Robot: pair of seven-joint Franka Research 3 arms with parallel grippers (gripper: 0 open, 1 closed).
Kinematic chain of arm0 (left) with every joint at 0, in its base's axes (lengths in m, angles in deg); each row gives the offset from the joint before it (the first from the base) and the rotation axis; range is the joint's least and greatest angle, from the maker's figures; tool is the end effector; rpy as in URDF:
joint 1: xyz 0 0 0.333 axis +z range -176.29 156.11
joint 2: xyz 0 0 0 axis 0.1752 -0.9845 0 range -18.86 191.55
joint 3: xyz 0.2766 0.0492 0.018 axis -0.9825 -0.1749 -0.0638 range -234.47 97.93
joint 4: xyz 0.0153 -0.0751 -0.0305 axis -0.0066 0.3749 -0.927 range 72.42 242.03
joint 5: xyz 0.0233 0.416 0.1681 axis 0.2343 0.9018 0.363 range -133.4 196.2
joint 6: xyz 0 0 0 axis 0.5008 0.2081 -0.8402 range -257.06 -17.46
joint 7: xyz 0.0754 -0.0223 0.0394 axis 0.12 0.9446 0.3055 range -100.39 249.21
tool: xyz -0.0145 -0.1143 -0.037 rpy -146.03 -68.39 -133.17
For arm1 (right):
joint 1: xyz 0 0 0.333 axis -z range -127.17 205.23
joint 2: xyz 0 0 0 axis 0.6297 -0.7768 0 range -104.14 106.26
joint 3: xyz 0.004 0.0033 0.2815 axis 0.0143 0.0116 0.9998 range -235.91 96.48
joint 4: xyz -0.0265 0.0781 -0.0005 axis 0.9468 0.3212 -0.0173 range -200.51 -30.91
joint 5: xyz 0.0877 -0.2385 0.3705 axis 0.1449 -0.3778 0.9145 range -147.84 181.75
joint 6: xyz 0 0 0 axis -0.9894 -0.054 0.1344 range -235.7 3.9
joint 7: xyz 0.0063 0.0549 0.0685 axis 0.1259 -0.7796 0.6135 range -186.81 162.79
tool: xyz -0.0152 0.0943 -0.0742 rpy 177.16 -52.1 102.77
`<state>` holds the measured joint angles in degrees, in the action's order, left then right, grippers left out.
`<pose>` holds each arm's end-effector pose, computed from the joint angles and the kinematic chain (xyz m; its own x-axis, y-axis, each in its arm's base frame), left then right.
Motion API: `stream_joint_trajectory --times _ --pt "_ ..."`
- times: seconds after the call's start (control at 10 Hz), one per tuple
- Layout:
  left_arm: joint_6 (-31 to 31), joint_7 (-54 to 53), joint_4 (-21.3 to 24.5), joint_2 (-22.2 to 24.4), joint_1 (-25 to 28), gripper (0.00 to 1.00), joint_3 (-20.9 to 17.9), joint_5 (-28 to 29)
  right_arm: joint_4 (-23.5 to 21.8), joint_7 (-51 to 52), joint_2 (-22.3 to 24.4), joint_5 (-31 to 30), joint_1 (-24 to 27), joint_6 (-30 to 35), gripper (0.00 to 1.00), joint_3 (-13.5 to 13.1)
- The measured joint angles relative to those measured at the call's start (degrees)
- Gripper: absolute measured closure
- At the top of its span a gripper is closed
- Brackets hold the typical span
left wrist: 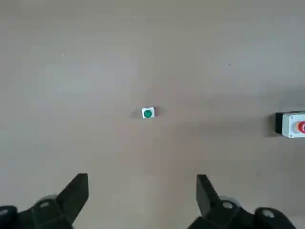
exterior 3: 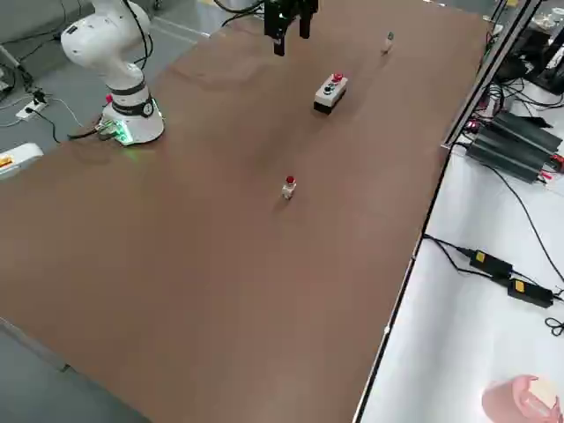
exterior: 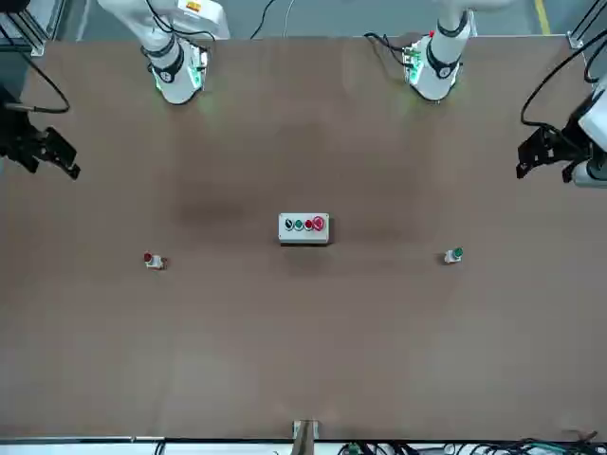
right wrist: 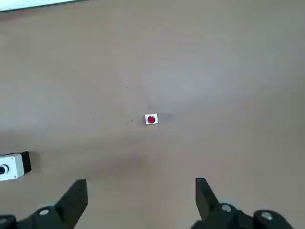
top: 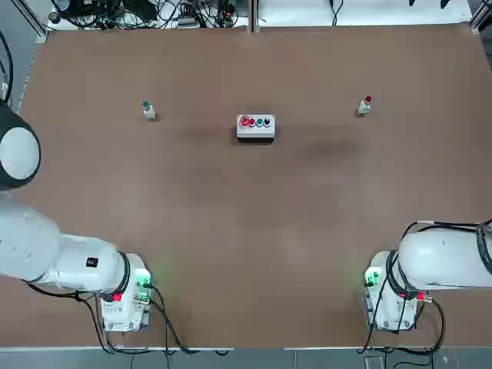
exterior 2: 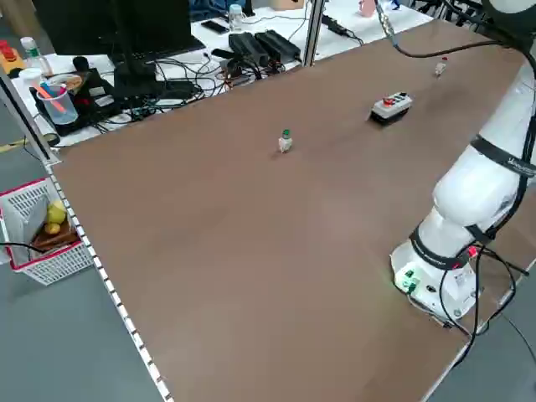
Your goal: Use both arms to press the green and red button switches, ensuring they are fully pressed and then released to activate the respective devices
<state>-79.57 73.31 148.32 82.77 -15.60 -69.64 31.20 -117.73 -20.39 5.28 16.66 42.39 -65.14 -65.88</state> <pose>0.6236 -0.0460 0.6014 0.9956 -0.0914 0.0200 -0.0915 -0.9958 0.0016 0.6002 0.0056 0.5949 0.9868 -0.1370 0.0866 -0.1373 -0.9905 -0.0026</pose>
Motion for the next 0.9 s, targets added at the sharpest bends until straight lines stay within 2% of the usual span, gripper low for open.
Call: stream_joint_trajectory --times 0.3,0.5,0.6,0.7,0.8,0.9 --pt "0.0 0.0 0.0 -0.2 0.0 0.0 0.0 0.0 0.0 0.0 0.0 0.0 0.0 0.0 0.0 0.0" --pt "0.0 0.0 0.2 -2.1 0.0 0.0 0.0 0.0 -0.1 0.0 -0.1 0.0 0.1 0.1 0.04 -0.1" --pt "-0.4 0.0 0.4 -3.9 0.0 0.02 0.0 -0.1 -0.3 0.2 -0.3 0.0 0.1 0.1 0.12 -0.1" --pt "-1.5 0.0 0.7 -5.8 -0.1 0.05 0.3 -0.1 -0.6 0.4 -1.0 0.0 0.1 0.1 0.28 -0.1" --pt "-3.9 0.1 1.8 -7.1 -0.1 0.11 0.5 -0.1 -0.9 0.5 -2.2 0.0 0.1 -0.3 0.35 -0.1" --pt "-7.2 0.2 4.1 -7.6 -0.1 0.26 0.6 -0.1 -1.4 0.6 -3.6 0.0 0.1 -1.7 0.46 -0.1"
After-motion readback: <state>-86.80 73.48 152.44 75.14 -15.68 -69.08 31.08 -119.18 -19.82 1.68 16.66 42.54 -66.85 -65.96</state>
